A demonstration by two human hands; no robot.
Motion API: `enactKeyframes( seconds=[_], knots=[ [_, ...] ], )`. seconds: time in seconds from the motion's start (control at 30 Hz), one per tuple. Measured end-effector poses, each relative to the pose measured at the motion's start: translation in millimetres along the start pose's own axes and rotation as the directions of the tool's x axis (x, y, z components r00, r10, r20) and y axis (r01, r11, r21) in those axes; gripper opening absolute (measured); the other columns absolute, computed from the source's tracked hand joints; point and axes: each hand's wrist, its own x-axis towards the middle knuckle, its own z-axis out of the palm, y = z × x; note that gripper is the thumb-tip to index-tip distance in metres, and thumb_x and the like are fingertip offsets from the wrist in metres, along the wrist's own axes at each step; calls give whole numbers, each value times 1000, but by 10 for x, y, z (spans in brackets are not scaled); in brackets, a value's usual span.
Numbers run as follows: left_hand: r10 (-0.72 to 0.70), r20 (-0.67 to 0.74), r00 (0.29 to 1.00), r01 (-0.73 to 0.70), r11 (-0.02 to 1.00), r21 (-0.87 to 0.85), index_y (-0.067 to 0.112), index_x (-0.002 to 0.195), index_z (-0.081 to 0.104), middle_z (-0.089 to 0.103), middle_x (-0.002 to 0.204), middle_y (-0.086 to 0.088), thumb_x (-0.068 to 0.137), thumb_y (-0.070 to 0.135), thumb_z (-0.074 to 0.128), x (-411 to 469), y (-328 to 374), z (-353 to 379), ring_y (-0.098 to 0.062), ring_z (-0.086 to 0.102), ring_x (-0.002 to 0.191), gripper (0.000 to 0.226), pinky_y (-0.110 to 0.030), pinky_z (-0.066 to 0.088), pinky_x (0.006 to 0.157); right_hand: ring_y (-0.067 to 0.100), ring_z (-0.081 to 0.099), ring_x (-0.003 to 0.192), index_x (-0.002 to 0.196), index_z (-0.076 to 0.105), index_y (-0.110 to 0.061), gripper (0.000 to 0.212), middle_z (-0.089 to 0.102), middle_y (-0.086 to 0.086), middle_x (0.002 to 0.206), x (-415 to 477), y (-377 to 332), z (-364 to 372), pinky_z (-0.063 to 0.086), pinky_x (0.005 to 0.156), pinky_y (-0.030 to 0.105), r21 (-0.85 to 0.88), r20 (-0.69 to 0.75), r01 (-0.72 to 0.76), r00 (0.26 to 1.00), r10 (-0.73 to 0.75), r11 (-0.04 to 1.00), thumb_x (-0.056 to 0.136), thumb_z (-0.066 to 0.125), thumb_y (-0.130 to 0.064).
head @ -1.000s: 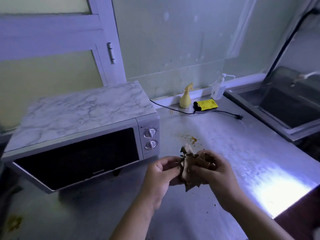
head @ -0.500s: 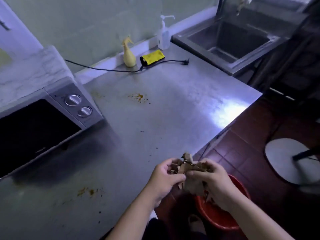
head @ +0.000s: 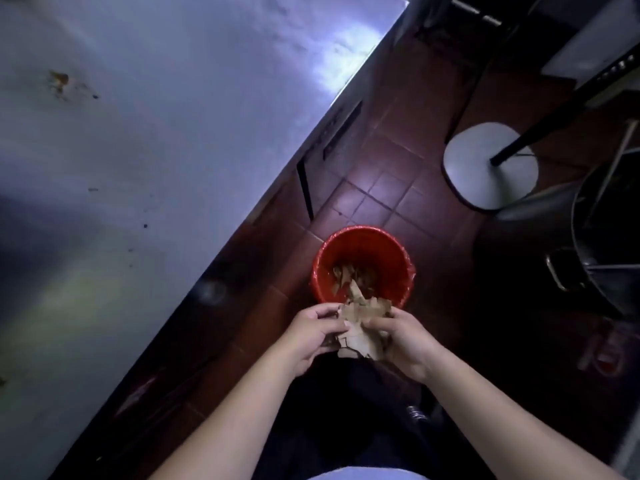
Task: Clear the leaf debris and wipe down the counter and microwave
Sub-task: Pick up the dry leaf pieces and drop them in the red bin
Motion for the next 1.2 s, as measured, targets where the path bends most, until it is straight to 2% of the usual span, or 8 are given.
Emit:
enactKeyframes(
  seconds=[0.2,0.33,0.5,0.63,0.8,0.97,1.07,1.2],
  knots=[
    [13,-207,978,7,996,94,12,112,67,70,89,-1,90,3,64,813,-186,20,1,67,62,24,-14,51,61,24,73,58,106,64,-3,24,76,11,74,1026,229,-465,55,46,32,203,-291,-148,935,204,968,89,54,10],
    [-3,-276,961,20,998,58,14,94,70,70,84,-4,91,7,67,1268,-234,-88,-8,65,74,8,-26,56,78,20,68,48,107,61,-4,25,68,13,78,1715,132,-674,52,41,28,164,-403,-178,886,231,970,88,53,10],
    [12,-277,961,-8,1000,16,14,91,71,69,70,2,90,4,67,1879,-300,-116,-3,61,57,11,-18,55,61,27,61,96,104,60,-7,10,61,13,102,2357,32,-811,57,70,48,126,-373,-202,897,236,971,95,62,-10],
    [29,-318,948,-4,997,80,6,98,74,66,67,-1,89,3,66,2421,-435,-109,-7,55,53,12,-18,48,49,32,51,111,110,51,-14,29,49,10,107,2574,55,-830,52,86,57,88,-390,-235,886,251,968,94,66,-32],
    [191,-358,914,-15,897,442,8,102,77,75,100,-12,85,3,71,3107,-626,-70,-21,68,88,19,-26,52,82,26,60,100,114,59,-15,17,56,10,108,2531,261,-833,54,74,44,107,-391,-204,891,230,973,99,55,-23],
    [-103,-110,989,148,809,569,10,152,34,45,149,-18,81,0,75,3531,-797,59,-30,45,137,82,-39,39,113,26,67,95,105,60,-15,10,62,10,109,2331,453,-965,57,69,40,118,-404,-193,887,224,974,99,56,-21],
    [-74,-143,987,146,781,607,12,144,47,53,143,-13,83,11,77,3447,-825,96,-29,51,131,67,-37,40,111,25,69,91,112,60,-13,16,66,10,103,2162,506,-1030,60,77,42,167,-426,-153,880,211,974,98,55,-20],
    [0,-143,990,80,832,549,18,90,75,73,100,1,82,18,75,2871,-775,52,-22,64,105,8,-30,46,94,27,67,95,119,62,-12,23,66,9,96,1777,490,-927,56,89,43,202,-420,-147,880,221,968,99,53,-21]
  ],
)
